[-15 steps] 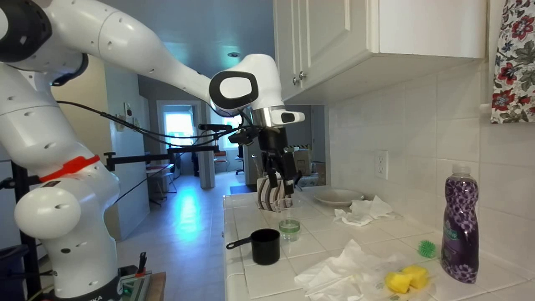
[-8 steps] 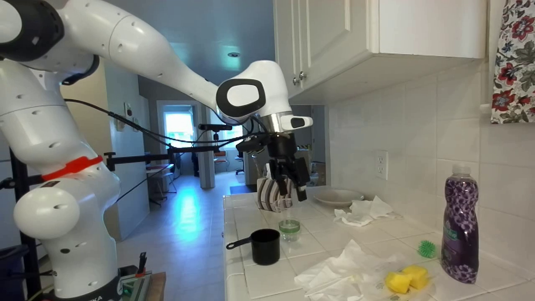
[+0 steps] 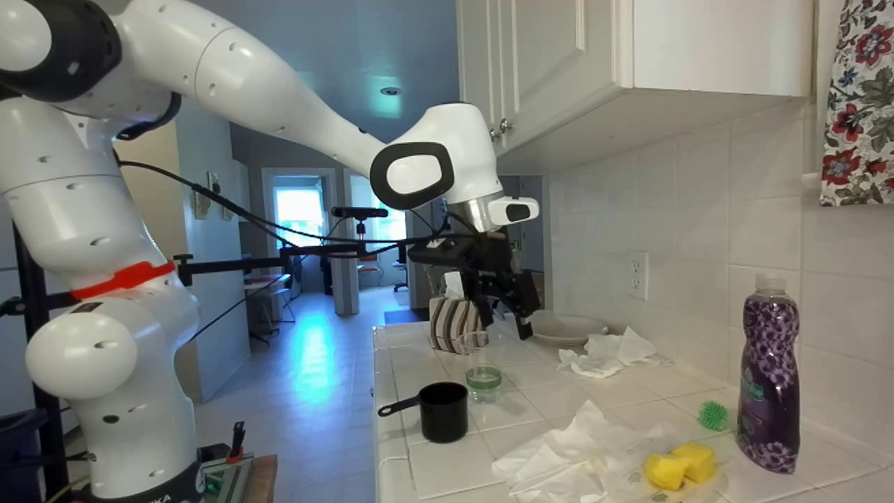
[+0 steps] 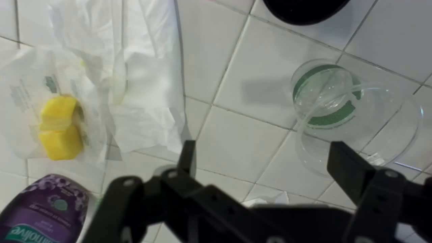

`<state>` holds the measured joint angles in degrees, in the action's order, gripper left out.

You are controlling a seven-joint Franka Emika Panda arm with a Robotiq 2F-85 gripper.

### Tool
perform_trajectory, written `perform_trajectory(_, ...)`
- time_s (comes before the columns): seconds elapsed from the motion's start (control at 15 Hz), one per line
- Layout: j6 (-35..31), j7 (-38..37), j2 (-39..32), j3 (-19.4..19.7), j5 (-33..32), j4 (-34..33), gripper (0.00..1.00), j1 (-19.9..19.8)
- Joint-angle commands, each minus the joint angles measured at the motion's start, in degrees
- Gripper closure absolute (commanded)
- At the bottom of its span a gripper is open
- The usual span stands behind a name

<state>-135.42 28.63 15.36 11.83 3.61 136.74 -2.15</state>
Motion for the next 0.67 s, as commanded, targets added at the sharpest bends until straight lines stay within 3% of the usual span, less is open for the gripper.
perform_trajectory(0.0,2.0,8.1,-3.5,2.2,7.0,-3.5,0.00,1.9)
perform_trajectory(0.53,9.0,9.9,-10.1,0.1,8.5,-9.1,0.00,0.2)
perform_trajectory(0.6,9.5,9.3,-10.5,-0.3,8.0,-9.5,0.06,-0.1)
